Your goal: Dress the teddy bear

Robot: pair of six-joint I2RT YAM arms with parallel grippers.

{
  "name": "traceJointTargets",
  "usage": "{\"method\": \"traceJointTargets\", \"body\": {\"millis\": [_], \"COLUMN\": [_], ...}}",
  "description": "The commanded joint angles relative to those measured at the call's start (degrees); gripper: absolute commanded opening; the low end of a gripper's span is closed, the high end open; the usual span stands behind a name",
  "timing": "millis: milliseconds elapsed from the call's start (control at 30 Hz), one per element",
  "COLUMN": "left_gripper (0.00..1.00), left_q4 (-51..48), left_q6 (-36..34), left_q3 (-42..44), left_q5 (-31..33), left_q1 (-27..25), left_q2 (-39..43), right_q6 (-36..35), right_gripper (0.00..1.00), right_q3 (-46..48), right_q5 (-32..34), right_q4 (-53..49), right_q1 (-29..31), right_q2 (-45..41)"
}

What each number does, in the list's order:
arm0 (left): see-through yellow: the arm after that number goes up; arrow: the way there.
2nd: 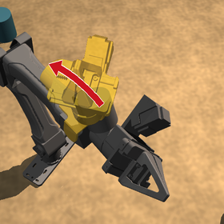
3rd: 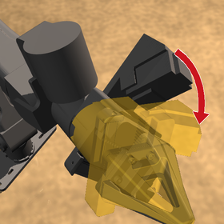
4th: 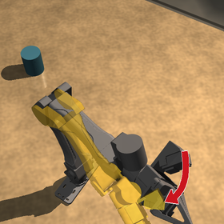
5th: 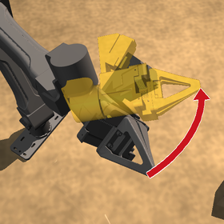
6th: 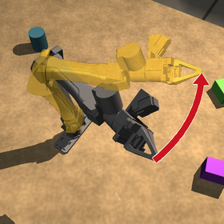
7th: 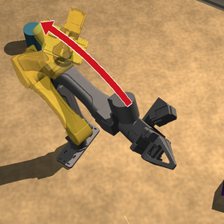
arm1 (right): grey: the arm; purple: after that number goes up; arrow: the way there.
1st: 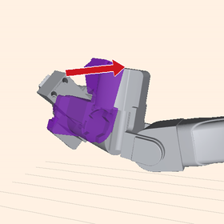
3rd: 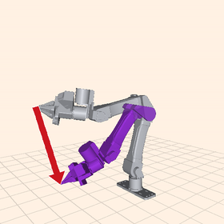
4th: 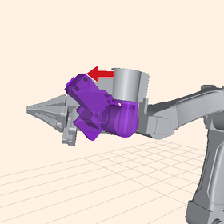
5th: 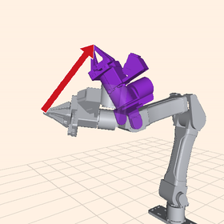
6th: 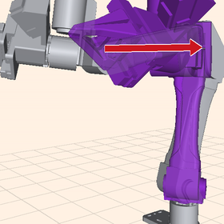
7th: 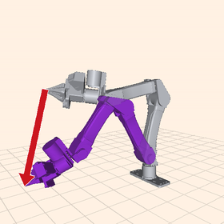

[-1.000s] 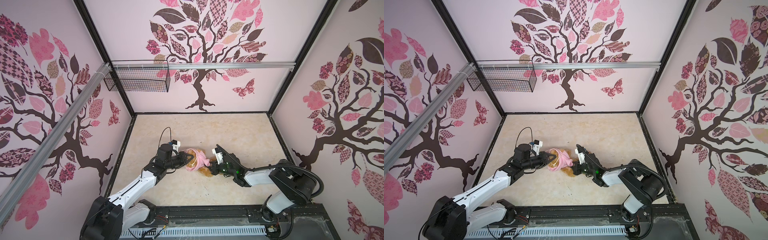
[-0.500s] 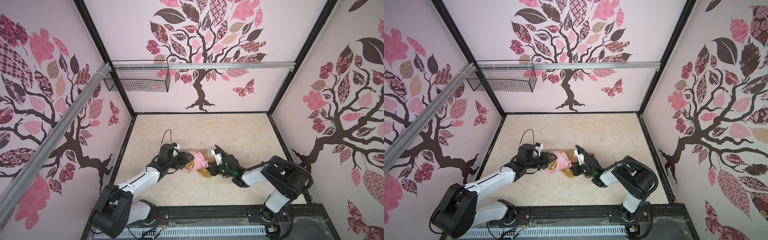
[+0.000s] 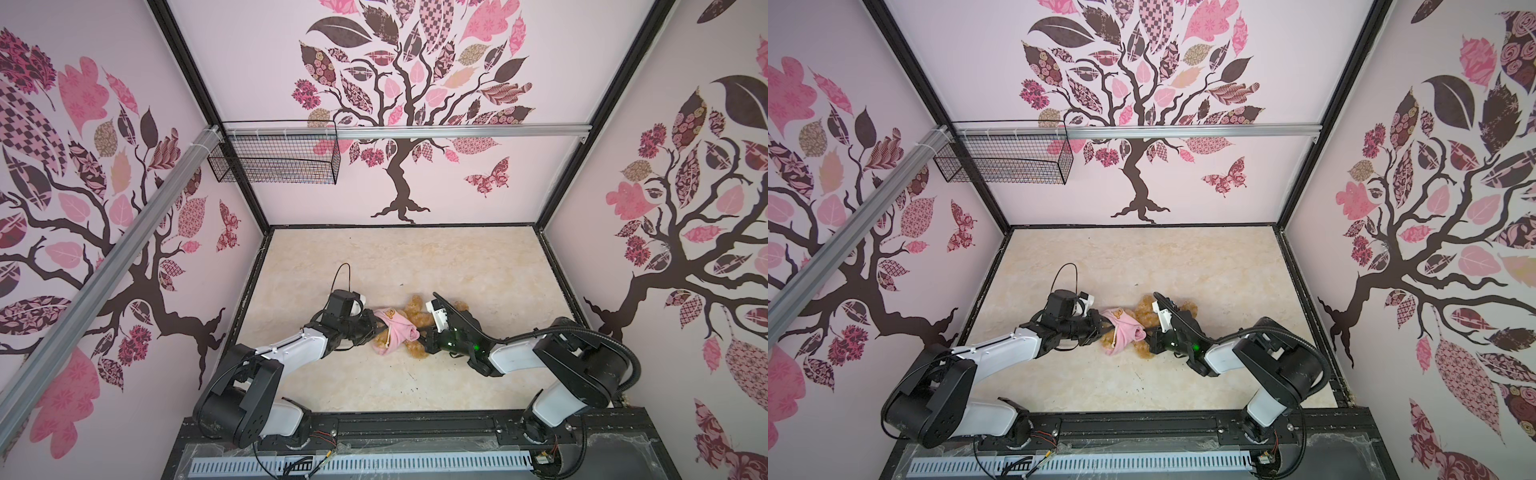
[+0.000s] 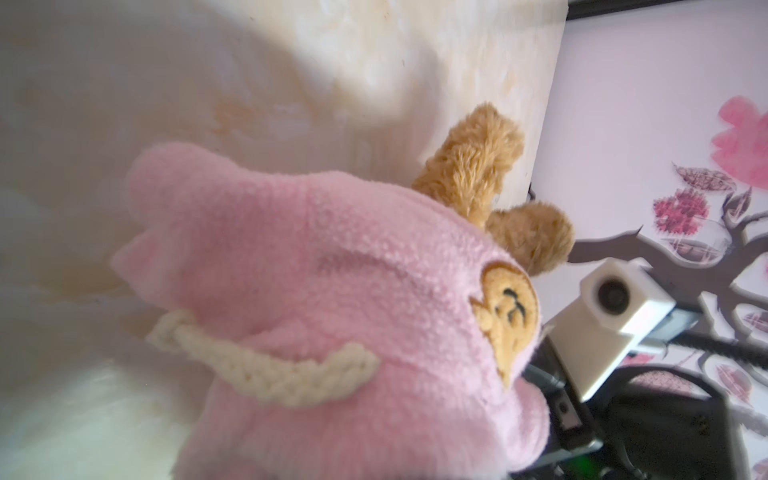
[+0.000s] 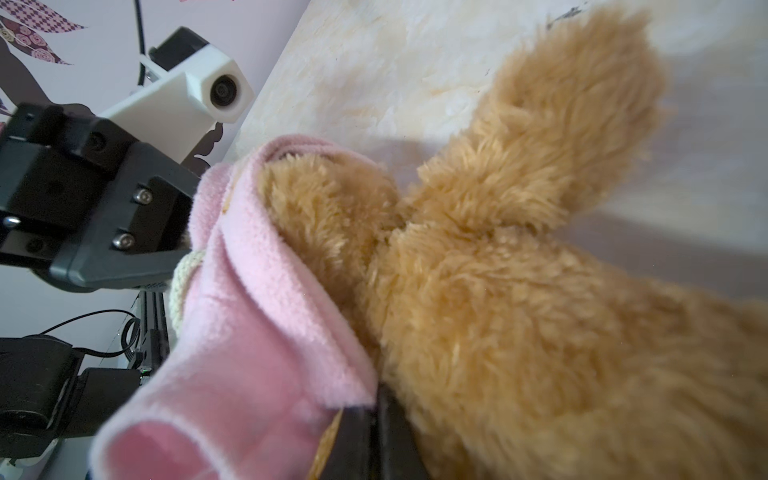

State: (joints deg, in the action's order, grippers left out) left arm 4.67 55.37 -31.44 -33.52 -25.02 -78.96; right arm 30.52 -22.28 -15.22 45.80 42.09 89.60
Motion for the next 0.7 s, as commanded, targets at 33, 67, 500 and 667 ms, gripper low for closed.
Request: {"method": "traceJointTargets", "body": {"millis": [33, 67, 500, 667], "left_gripper": [0.00, 0.00, 0.00, 0.00], "left_q4": [1.40, 3.05, 1.31, -0.42], "left_q6": [-8.42, -9.67, -45.34, -58.73], "left_q3": [-0.13, 0.73, -1.00, -2.56], "left_q5": [1.71, 2.07, -0.12, -4.85], "left_q1": [0.87, 1.18, -0.35, -1.54], "left_q2": [5.92, 7.88, 25.28, 27.75], "right_q6": [-3.53, -3.44, -8.67, -12.74], "right_gripper": [0.06, 0.06, 0.37, 0.48], "right_q3": [3.21, 3.82, 1.72, -4.66], "right_q5": [6.34, 6.72, 3.45, -4.83], "right_q4": [-14.75, -15.78, -29.34, -33.07], "right_q1": [-0.62, -1.10, -5.01, -5.02], "right_q2": [-7.32, -8.97, -35.48, -43.59]}}
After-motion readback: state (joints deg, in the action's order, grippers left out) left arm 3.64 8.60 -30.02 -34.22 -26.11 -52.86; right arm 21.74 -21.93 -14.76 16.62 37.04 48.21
